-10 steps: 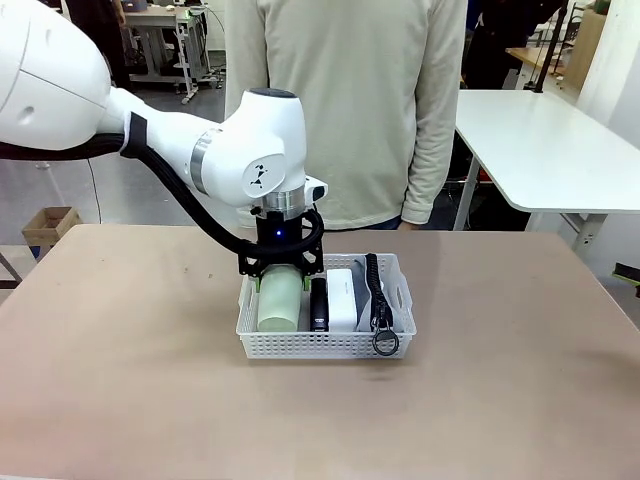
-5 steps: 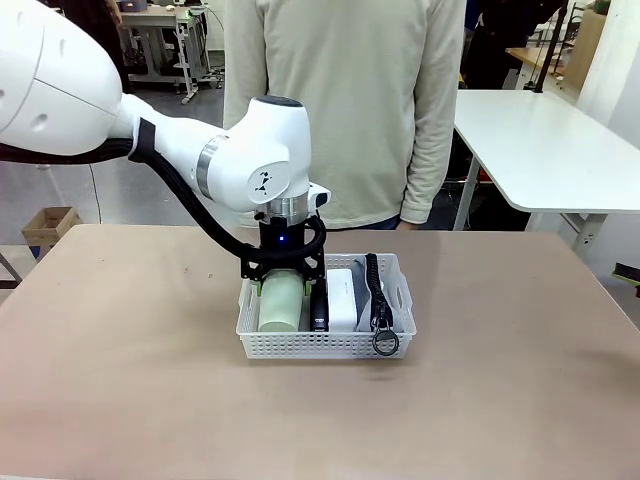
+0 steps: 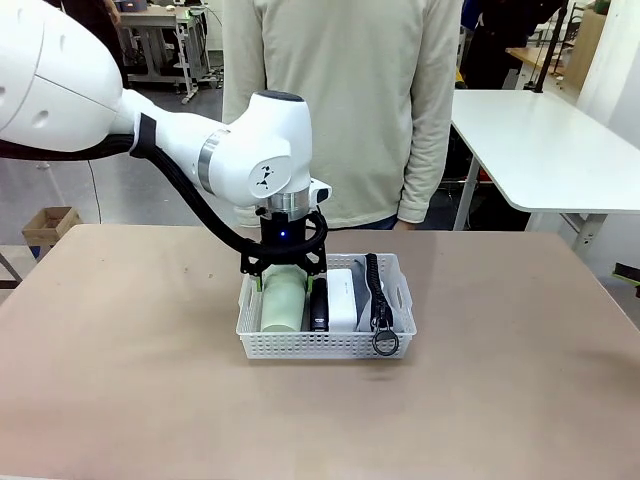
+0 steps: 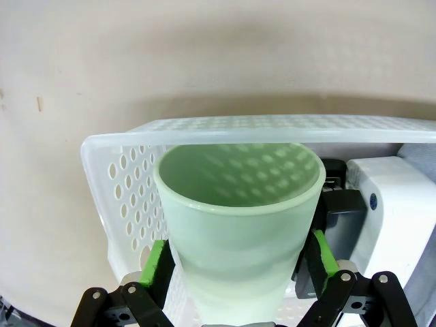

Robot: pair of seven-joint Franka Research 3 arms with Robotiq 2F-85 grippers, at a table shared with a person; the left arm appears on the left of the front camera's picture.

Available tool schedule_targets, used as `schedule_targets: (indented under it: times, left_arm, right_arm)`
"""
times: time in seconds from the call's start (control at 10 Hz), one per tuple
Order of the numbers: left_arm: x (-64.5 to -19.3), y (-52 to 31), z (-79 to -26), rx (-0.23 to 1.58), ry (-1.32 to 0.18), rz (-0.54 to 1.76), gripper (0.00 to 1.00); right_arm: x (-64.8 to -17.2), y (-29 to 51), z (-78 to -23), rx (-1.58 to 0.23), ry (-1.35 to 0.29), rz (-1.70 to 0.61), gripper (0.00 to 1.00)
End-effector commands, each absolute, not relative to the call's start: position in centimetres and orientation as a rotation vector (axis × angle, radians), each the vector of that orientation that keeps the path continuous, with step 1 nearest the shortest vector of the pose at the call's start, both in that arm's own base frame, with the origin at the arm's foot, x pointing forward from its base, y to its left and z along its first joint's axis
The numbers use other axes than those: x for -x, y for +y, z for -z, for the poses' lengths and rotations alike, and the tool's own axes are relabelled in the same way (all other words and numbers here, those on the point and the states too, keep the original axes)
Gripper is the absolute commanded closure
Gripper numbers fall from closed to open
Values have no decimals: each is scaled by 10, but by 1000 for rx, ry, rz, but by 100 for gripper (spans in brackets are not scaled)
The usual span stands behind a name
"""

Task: Efficiently arrange items inside the basket to fit them all.
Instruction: Pick up the Reusable plastic cup and place it inside the Organizing basket.

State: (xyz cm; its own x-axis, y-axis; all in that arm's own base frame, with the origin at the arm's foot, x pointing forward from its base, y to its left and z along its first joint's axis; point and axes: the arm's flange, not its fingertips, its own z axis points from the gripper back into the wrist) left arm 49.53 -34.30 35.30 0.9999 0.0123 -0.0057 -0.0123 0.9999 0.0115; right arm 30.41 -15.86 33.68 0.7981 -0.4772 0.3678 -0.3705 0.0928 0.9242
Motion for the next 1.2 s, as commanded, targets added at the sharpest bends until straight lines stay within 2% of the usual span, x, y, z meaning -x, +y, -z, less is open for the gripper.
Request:
schedule_targets:
  times: [0.0,0.3,0.6,0.8,1.0,1.1]
  left_arm:
    - [-494,-337,-368,7,-20,-33,0]
    - [-480,-296,-436,285,10,70,0]
    - [-467,-210,-487,581,69,204,0]
    - [-457,-140,-495,819,129,363,0]
    - [-431,-56,-489,1124,63,459,0]
    - [-414,-13,-474,1220,-26,305,0]
  right_arm:
    - [-300,-160,-340,-1520,-703,81,0]
    - [-300,-160,-340,-1520,-703,81,0]
    - [-300,-160,-340,-1520,-703,81,0]
    - [-300,-160,-340,-1520,-703,81,0]
    - [-300,-160,-340,-1520,-703,81,0]
    - [-300,-160,-340,-1520,-703,81,0]
